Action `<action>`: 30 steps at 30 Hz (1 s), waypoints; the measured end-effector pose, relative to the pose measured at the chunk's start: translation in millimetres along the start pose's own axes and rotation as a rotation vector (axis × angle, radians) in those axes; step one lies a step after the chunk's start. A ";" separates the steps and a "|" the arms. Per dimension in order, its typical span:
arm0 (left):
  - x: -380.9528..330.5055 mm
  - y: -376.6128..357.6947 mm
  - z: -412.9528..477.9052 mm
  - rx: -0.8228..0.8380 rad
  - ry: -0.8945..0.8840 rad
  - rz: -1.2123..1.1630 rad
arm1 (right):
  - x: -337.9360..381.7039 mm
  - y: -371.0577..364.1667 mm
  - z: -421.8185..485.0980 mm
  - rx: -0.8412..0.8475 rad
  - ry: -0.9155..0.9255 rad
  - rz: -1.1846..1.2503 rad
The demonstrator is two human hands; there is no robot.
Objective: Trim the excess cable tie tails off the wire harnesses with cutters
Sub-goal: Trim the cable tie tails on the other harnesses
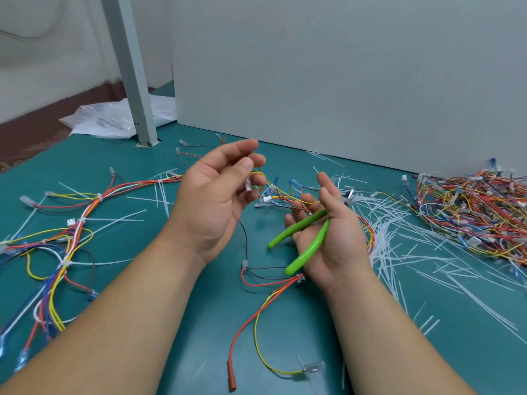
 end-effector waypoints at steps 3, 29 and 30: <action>1.7 -4.0 -0.6 0.056 0.010 0.051 | -0.5 -2.4 -1.2 0.046 0.001 -0.084; 12.3 -18.1 -5.9 0.048 0.082 0.171 | -5.5 -20.5 -4.4 0.387 0.098 -0.162; 12.2 -18.0 -6.3 0.045 0.081 0.210 | -5.2 -20.8 -5.1 0.384 0.094 -0.176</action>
Point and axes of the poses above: each hand's wrist, its own z-axis towards the middle knuckle, its own y-axis out of the back of the hand, x = y × z, the point moved 5 cm from there along z, towards the middle knuckle, and after that the axes turned 11 degrees about x, right-handed, at the moved point
